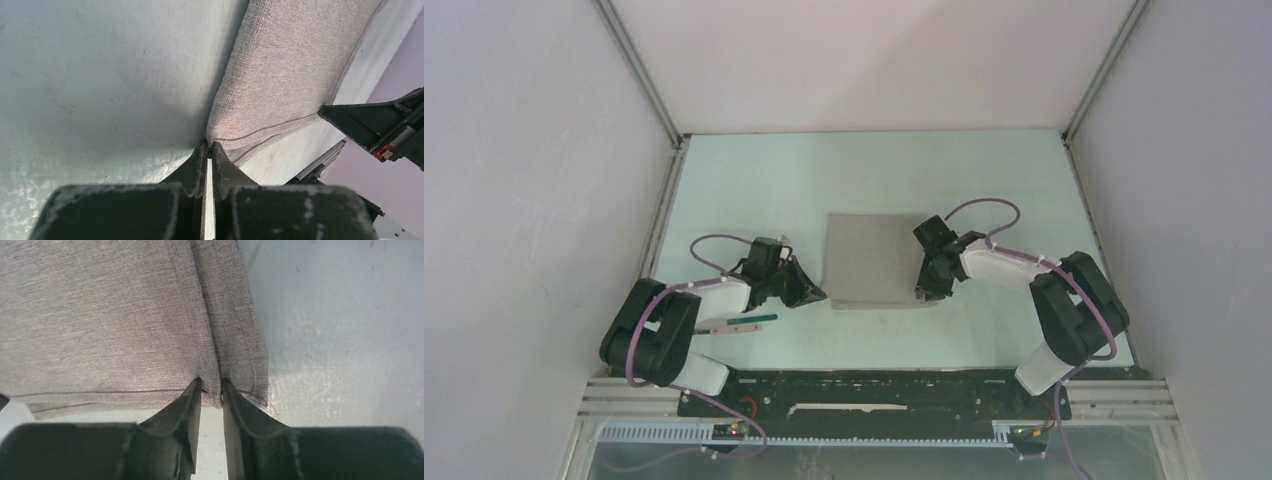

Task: Fold the napkin into a case and place the utensils inside
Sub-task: Smooth out the square-folded napkin at the center of the board.

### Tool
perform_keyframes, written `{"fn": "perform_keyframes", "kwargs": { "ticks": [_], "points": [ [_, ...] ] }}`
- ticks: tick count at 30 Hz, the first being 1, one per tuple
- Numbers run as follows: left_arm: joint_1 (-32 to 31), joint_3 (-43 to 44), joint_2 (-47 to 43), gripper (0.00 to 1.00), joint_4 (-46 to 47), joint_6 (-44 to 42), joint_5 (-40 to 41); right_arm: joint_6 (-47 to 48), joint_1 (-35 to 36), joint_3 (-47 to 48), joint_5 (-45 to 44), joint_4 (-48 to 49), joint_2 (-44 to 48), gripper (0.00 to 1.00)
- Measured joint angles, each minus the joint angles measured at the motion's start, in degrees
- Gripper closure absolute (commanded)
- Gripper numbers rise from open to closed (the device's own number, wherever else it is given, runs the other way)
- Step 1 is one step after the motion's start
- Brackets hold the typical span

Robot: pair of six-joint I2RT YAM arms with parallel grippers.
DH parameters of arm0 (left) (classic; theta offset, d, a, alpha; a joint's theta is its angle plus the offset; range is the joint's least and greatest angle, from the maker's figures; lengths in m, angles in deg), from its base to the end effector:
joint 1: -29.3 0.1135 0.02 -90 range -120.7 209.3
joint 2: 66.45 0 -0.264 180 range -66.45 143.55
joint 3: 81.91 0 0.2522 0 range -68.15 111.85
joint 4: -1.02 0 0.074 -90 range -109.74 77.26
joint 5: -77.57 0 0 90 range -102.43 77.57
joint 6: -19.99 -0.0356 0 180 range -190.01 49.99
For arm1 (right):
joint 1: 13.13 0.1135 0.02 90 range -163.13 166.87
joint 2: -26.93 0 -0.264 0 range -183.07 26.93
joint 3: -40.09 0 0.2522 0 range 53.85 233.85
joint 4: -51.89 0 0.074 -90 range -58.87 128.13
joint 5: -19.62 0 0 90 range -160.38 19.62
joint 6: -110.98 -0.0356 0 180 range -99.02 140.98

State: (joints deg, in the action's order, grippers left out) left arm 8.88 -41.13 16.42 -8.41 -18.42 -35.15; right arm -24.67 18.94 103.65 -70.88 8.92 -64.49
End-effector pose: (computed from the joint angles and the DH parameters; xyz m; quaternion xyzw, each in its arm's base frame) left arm 0.2209 -0.0969 0.1228 -0.1862 0.9091 -0.3404 0.1520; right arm 0.2421 0.1513 0.1560 0.1173 0.9790 0.1011 0.1324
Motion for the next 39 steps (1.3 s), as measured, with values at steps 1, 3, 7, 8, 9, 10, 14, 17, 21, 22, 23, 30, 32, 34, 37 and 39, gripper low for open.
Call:
{"fn": "perform_keyframes", "kwargs": {
  "ticks": [1,3,7,8,9,10,14,17,21,22,23,30,32,34,37,39],
  "points": [
    [0.0,-0.1,0.0,0.97,0.2,0.0,0.0,-0.3,0.6,0.9,-1.3,-1.2,-0.6,0.74],
    [0.0,-0.1,0.0,0.97,0.3,0.0,0.0,-1.1,1.7,2.4,-3.5,-3.2,-1.8,0.79],
    [0.0,-0.3,0.0,0.98,0.6,0.0,0.0,-2.7,3.6,3.8,-7.2,-4.9,-2.6,0.92],
    [0.0,-0.4,0.0,0.98,0.7,0.0,-0.1,-2.9,3.8,3.8,-7.7,-5.0,-2.6,0.95],
    [0.0,-0.4,-0.1,0.98,0.9,0.0,-0.1,-3.2,4.1,3.8,-8.2,-5.0,-2.4,1.0],
    [0.0,-0.5,-0.2,0.98,0.9,0.0,0.0,-3.4,4.2,3.8,-8.5,-5.0,-2.2,1.0],
    [0.0,-0.8,-0.6,0.99,1.0,0.0,-0.1,-3.6,3.7,3.8,-8.5,-4.0,-0.2,1.0],
    [0.0,-0.9,-1.2,1.0,0.5,0.0,0.0,-3.5,2.7,3.8,-7.6,-2.9,1.7,1.0],
    [0.0,-0.9,-2.9,1.0,-0.5,0.0,-0.2,-2.6,0.7,2.7,-4.3,1.2,4.0,1.0],
    [0.0,-0.9,-3.2,1.0,-0.6,0.0,-0.3,-2.3,0.2,2.2,-3.6,2.2,4.7,1.0],
    [0.0,-0.8,-3.4,1.0,-0.7,0.1,-0.5,-2.0,-0.2,1.8,-3.3,2.6,5.1,1.0],
    [-1.2,0.3,-3.9,1.0,-1.2,2.3,-2.2,3.1,-5.7,1.2,-0.4,4.2,7.3,1.0],
    [-2.4,0.9,-3.9,1.0,-1.2,2.7,-2.3,4.5,-6.6,1.2,0.0,3.9,7.6,1.0],
    [-3.7,1.1,-3.9,1.0,-1.0,3.1,-2.4,5.7,-7.0,1.2,0.0,3.5,8.1,1.0],
    [-5.4,1.1,-3.2,1.0,-0.6,4.0,-2.3,7.1,-7.1,0.5,0.8,3.6,8.8,1.0],
    [-6.1,1.1,-2.5,1.0,-0.4,4.4,-2.3,7.7,-7.3,-0.6,1.3,3.8,8.9,1.0]
  ]
}}
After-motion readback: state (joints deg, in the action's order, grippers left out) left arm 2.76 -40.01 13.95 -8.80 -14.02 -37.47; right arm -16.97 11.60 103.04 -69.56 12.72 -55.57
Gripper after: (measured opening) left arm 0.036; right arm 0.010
